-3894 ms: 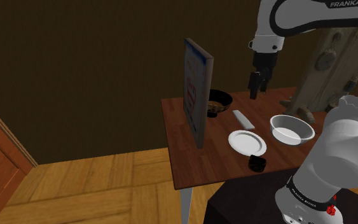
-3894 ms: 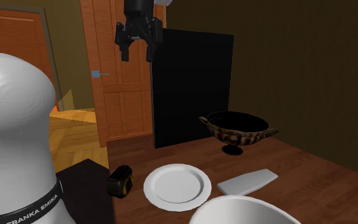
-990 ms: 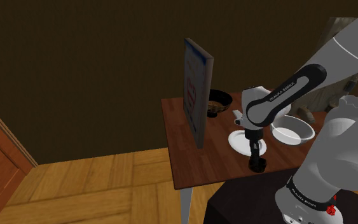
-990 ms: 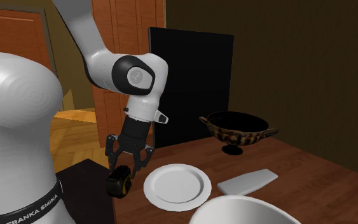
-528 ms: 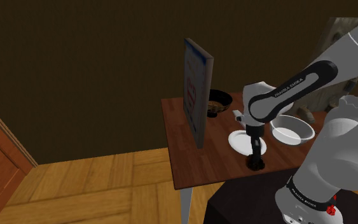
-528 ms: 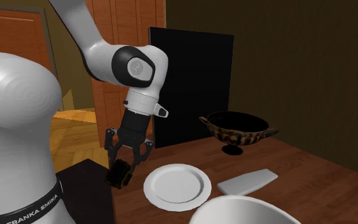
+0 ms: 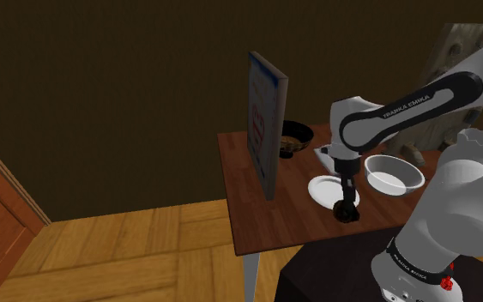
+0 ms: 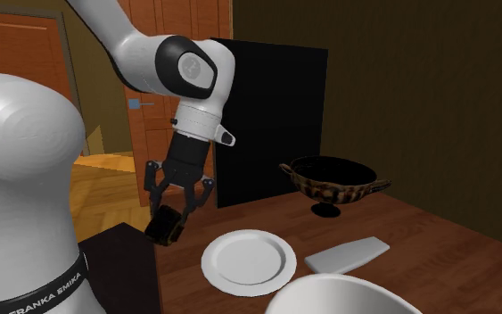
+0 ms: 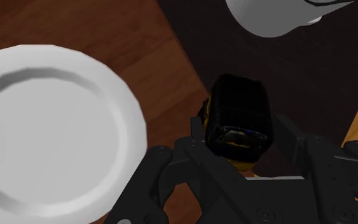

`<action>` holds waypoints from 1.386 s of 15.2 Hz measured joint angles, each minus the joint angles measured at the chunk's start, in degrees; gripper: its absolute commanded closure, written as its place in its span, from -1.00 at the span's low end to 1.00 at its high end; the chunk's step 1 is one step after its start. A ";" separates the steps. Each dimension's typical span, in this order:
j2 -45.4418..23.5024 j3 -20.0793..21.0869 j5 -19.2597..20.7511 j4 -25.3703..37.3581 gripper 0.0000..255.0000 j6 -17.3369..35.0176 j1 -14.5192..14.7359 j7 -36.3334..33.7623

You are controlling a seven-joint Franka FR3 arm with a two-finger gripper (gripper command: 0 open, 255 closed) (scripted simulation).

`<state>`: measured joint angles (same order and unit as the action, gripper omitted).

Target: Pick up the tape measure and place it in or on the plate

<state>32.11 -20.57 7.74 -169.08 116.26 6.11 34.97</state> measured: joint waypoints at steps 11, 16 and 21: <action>-8.58 -4.25 1.07 13.70 1.00 -5.22 -0.94 6.40; -18.27 -7.66 -0.41 24.53 1.00 -6.57 -0.65 12.24; -20.33 -8.22 -0.60 24.11 -1.00 -4.18 -0.69 12.81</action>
<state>11.78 -28.79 7.14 -144.97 112.08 5.42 47.78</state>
